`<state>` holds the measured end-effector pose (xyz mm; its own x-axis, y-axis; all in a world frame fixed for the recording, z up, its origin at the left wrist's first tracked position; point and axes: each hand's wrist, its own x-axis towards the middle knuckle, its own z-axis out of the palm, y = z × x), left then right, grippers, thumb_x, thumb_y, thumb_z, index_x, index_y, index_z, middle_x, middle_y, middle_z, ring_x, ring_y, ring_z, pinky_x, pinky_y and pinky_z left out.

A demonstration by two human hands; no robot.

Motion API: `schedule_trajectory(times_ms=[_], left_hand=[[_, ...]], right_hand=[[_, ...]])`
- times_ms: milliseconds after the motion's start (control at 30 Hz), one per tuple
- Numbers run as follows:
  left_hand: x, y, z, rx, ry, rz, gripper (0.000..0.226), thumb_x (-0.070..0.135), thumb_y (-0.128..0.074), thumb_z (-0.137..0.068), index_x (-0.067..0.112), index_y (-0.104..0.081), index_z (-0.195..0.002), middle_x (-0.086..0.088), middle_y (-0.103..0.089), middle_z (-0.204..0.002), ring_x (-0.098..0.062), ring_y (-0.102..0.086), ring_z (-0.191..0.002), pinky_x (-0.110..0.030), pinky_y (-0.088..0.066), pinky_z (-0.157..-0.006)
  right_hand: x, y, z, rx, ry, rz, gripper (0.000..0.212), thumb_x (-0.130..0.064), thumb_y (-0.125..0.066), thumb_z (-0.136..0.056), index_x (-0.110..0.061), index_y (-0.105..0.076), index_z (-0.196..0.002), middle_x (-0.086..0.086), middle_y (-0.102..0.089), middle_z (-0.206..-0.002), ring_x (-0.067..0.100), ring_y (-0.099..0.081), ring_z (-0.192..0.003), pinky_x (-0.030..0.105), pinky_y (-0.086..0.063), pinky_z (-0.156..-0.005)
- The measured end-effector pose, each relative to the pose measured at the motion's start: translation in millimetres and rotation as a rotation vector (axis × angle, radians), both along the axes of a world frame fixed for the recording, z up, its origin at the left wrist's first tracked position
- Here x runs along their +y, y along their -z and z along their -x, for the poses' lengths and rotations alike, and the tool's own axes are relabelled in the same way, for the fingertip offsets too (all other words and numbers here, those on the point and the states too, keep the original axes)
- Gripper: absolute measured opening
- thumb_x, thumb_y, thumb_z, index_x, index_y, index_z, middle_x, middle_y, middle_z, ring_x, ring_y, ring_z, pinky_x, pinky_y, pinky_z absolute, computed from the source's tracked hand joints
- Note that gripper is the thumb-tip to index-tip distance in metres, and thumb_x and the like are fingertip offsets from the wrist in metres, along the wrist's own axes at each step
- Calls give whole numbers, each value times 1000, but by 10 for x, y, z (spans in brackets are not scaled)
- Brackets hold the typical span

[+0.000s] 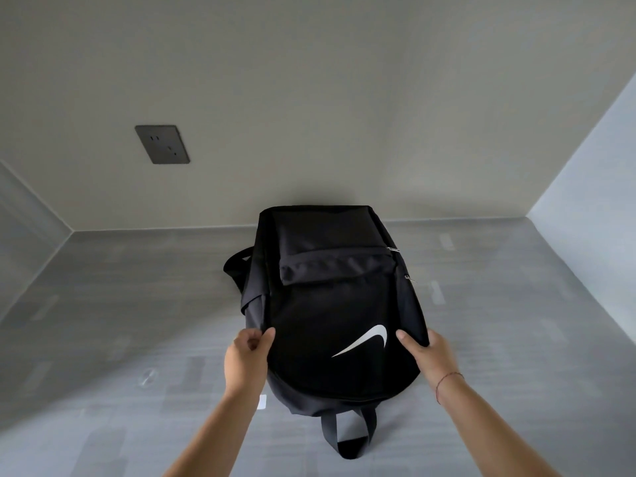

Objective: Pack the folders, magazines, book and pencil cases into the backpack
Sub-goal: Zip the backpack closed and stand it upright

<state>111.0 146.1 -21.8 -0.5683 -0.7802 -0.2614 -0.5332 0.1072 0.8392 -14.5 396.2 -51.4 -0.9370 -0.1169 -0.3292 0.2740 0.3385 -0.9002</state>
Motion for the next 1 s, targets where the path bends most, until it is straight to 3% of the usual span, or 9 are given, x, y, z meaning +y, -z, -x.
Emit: schedule_trajectory(times_ms=[167,267,333,400,500,633,767,833,1000], left_hand=[[-29,55,55,-17,-15,-36,35,35,-73,-79,11,-57,-98,-3,-60,-94,-25,-59,-95,-32,-46,-74],[156,54,-127,-106,-125,-70,78,44,-81,-67,12,-43,-127,-8,-40,-129,-29,-44,-121,-44,-41,-97],[332,89,-241,-128,-202,-325,101,43,-84,-62,14,-27,-140,-9,-29,-142,-33,-39,-127,-47,-39,-99],[465,105,-239,-150,-242,-688,108,45,-89,-52,15,-31,-139,-8,-42,-136,-32,-49,-118,-46,-46,-87],[522,175,-206,-83,-195,-989,77,34,-88,-58,11,-51,-122,-11,-60,-113,-30,-60,-101,-42,-55,-73],[561,265,-174,36,-249,-984,53,19,-81,-72,1,-57,-115,-18,-67,-107,-28,-67,-84,-29,-56,-51],[557,181,-146,108,-277,-944,46,15,-77,-76,-2,-57,-113,-19,-70,-101,-25,-70,-66,-22,-53,-45],[554,56,-135,138,-258,-908,41,14,-76,-78,-1,-58,-111,-19,-70,-101,-21,-69,-55,-19,-50,-42],[380,-495,52,290,-185,-782,29,16,-73,-81,0,-60,-100,-15,-66,-77,-13,-59,-41,-18,-44,-40]], right_hand=[[17,-67,-45,-3,-13,-32,15,-28,-68,-84,-15,-62,-81,-1,-66,-77,14,-61,-74,22,-41,-57],[95,-119,-216,-16,-13,-34,21,-32,-67,-84,-14,-59,-90,0,-66,-88,11,-60,-80,22,-42,-60],[156,-101,-325,-111,-5,28,28,-36,-64,-85,-15,-56,-102,1,-64,-101,14,-60,-89,26,-46,-70],[141,-12,-357,-335,2,156,38,-41,-63,-86,-25,-51,-118,-5,-60,-113,18,-56,-106,38,-47,-87],[18,92,-400,-537,78,355,39,-35,-65,-85,-27,-52,-122,-3,-63,-116,21,-57,-109,42,-50,-88],[-101,172,-421,-564,200,502,37,-17,-70,-82,-12,-60,-117,3,-67,-110,20,-60,-102,31,-50,-74],[-141,131,-410,-502,237,517,37,-10,-71,-80,-3,-62,-115,8,-67,-113,23,-59,-112,35,-45,-95],[-150,28,-394,-447,218,529,31,-8,-68,-82,-3,-62,-113,8,-69,-107,22,-61,-106,36,-45,-98],[-270,-561,-239,-170,84,578,21,-10,-64,-85,-11,-64,-106,3,-71,-96,16,-66,-87,29,-51,-76]])
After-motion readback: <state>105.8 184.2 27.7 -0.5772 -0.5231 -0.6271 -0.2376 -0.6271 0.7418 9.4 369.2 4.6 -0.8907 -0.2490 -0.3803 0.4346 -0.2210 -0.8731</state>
